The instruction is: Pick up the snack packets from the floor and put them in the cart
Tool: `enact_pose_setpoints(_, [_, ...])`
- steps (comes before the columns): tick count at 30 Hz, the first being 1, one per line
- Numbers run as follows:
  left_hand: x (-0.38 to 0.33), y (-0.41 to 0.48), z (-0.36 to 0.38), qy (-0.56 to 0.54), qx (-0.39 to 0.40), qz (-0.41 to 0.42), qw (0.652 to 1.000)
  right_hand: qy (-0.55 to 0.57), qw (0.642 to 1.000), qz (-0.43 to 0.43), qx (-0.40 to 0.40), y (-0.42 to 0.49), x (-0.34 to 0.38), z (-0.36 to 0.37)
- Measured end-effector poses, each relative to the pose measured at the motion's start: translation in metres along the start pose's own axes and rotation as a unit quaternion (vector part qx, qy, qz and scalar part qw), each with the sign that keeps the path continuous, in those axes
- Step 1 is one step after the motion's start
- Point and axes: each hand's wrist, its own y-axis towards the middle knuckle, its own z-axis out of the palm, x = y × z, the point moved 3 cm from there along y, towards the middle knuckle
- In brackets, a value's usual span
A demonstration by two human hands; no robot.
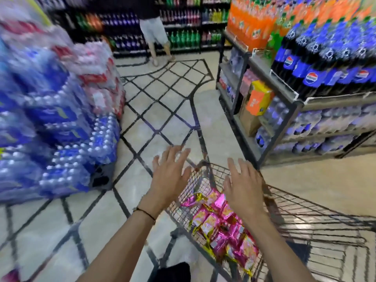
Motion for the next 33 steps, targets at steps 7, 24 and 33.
enact_pose_setpoints(7, [0.07,-0.107,-0.05,0.053,-0.045,-0.143,0.987,0.03,0.987,-0.156,0.018,-0.015,0.095,0.002])
enact_pose_setpoints(24, [0.311,-0.433,-0.192,0.178,-0.121,-0.449,0.867,0.116,0.878,-0.459,0.074,-0.178,0.507,0.035])
enact_pose_setpoints(33, [0.413,-0.649,-0.258,0.189,-0.094,-0.59,0.779,0.125,0.802,-0.569,0.137,-0.323,0.708,0.067])
